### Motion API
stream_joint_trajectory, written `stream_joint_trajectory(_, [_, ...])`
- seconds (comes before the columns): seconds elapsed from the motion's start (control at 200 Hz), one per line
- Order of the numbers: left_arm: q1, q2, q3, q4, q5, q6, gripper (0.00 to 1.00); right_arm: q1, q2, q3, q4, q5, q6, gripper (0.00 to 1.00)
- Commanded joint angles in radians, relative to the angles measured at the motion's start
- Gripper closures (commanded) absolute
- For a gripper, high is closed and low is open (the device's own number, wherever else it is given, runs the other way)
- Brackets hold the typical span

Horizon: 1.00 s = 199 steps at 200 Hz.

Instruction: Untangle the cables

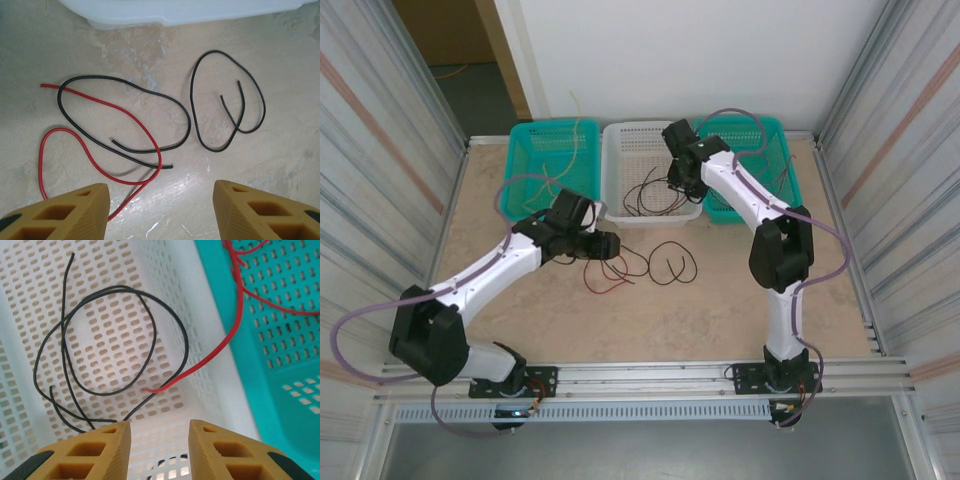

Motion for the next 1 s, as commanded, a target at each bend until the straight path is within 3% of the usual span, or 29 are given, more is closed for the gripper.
stream_joint_trajectory(0.0, [-0.004,0.022,0.02,-0.055,0.035,0.047,0.43,0.008,0.05,0.038,-0.035,0.053,0.112,0.66])
stream_joint_trajectory(0.827, [-0.01,-0.007,-0.011,-0.026,0.073,0.052,0.43,0.019,0.324,0.299,-0.196,0.171,0.265,0.76])
stream_joint_trajectory(0.992, [-0.01,-0.022,-0.013,-0.024,0.067,0.054,0.44,0.022,0.34,0.338,-0.193,0.165,0.245,0.95])
